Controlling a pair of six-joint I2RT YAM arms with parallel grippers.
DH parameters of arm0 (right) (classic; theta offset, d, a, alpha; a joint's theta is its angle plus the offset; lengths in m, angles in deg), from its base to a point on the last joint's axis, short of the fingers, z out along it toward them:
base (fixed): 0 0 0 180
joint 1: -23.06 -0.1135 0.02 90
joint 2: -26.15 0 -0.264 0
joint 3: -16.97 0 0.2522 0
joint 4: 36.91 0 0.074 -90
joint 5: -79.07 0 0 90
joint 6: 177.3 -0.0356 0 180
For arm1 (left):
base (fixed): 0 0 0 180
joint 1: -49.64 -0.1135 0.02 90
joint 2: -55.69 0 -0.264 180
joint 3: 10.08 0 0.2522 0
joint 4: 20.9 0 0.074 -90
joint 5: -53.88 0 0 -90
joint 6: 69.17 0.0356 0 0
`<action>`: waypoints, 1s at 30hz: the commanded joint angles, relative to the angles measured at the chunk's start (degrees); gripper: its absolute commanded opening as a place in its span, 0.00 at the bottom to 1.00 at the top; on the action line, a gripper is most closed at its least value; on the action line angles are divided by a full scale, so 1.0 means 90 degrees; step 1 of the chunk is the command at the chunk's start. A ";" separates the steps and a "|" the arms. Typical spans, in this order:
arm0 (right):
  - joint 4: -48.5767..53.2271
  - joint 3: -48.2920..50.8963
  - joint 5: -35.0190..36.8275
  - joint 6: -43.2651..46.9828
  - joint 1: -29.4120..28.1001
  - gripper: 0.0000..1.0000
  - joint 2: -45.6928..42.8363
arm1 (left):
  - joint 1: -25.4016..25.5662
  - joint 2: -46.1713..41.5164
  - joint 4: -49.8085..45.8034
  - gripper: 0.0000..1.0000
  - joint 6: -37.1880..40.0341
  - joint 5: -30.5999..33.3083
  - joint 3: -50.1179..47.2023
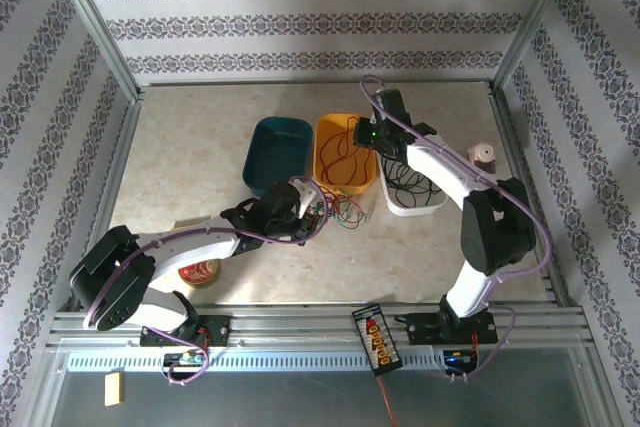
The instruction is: Untangle the cables
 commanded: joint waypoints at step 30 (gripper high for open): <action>0.0629 0.3755 -0.1255 0.0428 -0.1100 0.51 -0.3249 | 0.0043 -0.0339 -0.0703 0.00 -0.0206 0.0103 -0.0045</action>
